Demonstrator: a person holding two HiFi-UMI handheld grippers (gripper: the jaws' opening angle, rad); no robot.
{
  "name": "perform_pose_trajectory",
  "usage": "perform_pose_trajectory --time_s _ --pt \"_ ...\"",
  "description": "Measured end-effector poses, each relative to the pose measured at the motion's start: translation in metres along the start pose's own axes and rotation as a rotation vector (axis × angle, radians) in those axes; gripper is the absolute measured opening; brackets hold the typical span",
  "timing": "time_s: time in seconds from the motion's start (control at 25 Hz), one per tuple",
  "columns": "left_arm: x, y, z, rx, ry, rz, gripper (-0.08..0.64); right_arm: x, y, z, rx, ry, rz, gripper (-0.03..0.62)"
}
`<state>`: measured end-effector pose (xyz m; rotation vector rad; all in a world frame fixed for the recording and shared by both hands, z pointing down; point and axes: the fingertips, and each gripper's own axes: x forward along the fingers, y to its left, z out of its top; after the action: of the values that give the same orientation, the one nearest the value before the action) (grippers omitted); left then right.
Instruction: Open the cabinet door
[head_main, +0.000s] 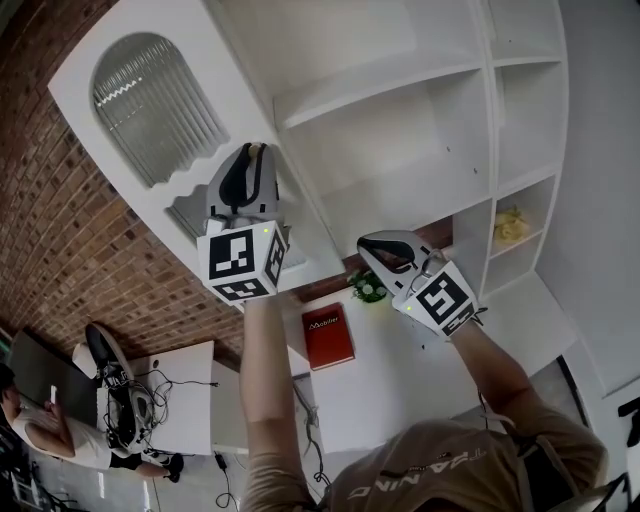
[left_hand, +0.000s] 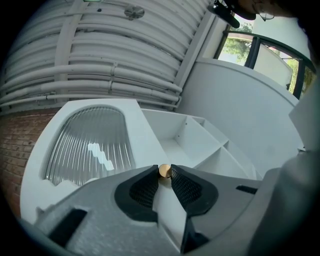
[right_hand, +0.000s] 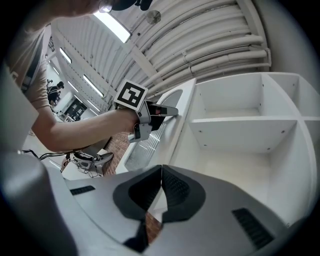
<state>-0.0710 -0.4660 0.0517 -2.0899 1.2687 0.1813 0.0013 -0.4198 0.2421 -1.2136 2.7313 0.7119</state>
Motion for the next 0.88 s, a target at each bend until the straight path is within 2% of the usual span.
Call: perform_pose_trajectory --time_s 0.24,0.52,0.72,0.88 --pt "-0.018 -0.005 0.013 -0.022 -0.007 -0.001 0.072 -0.016 0.004 -0.001 0.019 -0.005 0.029 0.012" --pt "-0.047 -0.002 0.029 -0.043 0.002 0.012 0.071 -0.023 0.029 0.002 0.069 -0.025 0.131 0.012" --pt "-0.074 -0.004 0.045 -0.061 -0.005 -0.024 0.071 -0.025 0.047 0.014 0.104 -0.067 0.164 0.012" --pt "-0.097 0.000 0.055 -0.084 -0.027 -0.049 0.071 -0.023 0.067 0.028 0.076 -0.086 0.182 0.012"
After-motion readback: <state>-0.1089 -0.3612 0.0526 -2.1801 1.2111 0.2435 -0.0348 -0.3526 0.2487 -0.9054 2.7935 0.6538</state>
